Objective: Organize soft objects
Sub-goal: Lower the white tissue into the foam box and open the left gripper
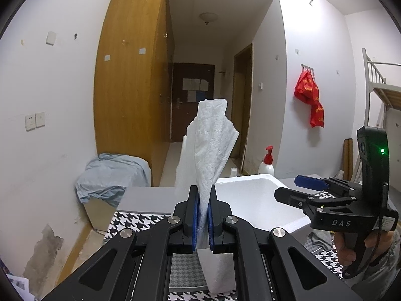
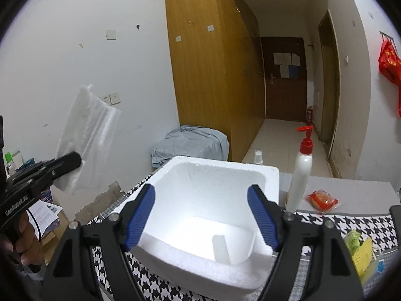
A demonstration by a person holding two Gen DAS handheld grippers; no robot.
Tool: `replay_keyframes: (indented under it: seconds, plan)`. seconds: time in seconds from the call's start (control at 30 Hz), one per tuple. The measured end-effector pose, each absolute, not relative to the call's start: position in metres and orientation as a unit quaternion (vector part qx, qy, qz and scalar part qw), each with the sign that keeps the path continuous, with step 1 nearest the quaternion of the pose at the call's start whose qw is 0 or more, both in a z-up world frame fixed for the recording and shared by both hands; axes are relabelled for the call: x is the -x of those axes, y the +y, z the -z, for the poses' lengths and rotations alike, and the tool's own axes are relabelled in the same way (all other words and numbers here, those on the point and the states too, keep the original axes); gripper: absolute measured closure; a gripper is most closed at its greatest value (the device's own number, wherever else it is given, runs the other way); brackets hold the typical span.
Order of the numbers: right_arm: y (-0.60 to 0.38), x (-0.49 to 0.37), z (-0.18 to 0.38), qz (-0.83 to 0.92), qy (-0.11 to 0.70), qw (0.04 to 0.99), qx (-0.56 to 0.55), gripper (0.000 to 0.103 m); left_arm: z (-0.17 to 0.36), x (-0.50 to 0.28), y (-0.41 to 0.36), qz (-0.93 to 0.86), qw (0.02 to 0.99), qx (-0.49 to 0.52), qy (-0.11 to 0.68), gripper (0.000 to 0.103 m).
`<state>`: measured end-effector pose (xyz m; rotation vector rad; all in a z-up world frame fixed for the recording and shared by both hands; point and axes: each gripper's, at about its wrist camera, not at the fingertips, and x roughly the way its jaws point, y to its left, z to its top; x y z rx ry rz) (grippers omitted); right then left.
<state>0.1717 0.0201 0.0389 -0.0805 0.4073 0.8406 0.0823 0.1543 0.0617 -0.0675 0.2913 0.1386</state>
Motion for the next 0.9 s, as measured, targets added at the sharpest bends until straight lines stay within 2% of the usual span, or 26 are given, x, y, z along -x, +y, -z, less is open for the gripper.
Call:
replay_keyframes:
  seconds: [0.27, 0.4, 0.9]
  plan:
    - [0.005, -0.179, -0.041, -0.391, 0.198, 0.899, 0.015, 0.013, -0.061, -0.087, 0.154, -0.064, 0.987, 0.035, 0.146, 0.096]
    - [-0.005, -0.181, -0.042, -0.386, 0.204, 0.9, 0.005, 0.0, -0.062, -0.089, 0.153, -0.056, 0.987, 0.035, 0.147, 0.096]
    - [-0.037, -0.173, -0.049, -0.339, 0.173, 0.924, 0.028, 0.0, -0.064, -0.106, 0.132, -0.021, 0.988, 0.027, 0.151, 0.096]
